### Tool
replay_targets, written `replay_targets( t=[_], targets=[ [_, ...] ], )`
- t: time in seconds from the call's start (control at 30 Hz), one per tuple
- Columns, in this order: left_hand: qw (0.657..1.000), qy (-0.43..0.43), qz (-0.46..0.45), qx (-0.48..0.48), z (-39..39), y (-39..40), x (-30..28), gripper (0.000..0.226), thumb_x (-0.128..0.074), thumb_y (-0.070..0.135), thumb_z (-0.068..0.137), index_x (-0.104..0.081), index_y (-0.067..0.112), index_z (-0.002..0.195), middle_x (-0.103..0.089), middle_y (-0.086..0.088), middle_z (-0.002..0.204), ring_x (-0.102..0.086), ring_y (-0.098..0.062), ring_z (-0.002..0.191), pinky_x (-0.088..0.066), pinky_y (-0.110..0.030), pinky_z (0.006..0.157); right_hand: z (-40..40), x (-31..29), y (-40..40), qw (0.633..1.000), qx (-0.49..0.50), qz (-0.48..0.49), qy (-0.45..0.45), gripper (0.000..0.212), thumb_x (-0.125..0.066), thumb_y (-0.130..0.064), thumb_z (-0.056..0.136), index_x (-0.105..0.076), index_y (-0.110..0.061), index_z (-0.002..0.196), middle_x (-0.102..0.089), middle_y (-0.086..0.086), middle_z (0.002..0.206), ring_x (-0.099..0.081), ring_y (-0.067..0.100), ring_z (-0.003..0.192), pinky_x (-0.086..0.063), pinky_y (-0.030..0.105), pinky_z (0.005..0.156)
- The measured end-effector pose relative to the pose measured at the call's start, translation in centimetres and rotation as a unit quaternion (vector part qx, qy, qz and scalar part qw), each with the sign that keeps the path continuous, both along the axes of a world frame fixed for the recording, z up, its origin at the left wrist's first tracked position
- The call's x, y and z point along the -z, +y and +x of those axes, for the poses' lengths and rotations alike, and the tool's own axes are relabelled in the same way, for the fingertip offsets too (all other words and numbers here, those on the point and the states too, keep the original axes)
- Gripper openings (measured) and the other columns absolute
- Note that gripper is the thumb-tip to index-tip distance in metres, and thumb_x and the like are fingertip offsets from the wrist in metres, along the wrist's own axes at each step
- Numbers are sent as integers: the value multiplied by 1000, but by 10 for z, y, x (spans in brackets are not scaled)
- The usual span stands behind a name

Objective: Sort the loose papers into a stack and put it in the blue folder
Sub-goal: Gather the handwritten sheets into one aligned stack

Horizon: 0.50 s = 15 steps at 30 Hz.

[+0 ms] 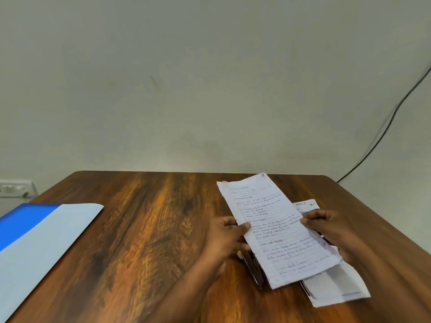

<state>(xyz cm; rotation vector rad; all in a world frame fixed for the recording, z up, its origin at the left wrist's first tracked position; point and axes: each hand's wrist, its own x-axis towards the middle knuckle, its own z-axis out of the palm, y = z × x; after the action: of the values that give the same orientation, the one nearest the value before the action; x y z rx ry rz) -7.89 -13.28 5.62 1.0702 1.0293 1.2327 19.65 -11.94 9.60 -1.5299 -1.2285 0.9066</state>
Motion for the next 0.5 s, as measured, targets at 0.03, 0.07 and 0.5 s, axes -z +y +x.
replay_targets(
  t=[0.03,0.07,0.5],
  targets=[
    [1000,0,1,9,11,1,0,17,-73,7,97,-70,-3,110,-82,-12,98,-79,-28,78,-65,-34,63,9,1,-3,1000,11,-6,-10,7,-80,-3,87,-77,-5,94,-79,9,93,-74,25,83,-54,33,65],
    [1000,4,2,18,21,2,1,16,-72,6,97,-70,-3,110,-82,-11,99,-80,-28,84,-66,-37,69,17,4,-4,999,21,-12,-22,7,-80,-4,88,-76,-5,93,-78,9,94,-73,26,85,-53,33,65],
    [985,169,-5,38,103,33,33,36,-74,-2,91,-69,5,126,-81,-7,93,-80,-21,74,-66,-47,79,87,43,-8,982,115,-27,-145,9,-78,-8,92,-77,-10,83,-77,7,87,-71,30,87,-58,43,75]
  ],
)
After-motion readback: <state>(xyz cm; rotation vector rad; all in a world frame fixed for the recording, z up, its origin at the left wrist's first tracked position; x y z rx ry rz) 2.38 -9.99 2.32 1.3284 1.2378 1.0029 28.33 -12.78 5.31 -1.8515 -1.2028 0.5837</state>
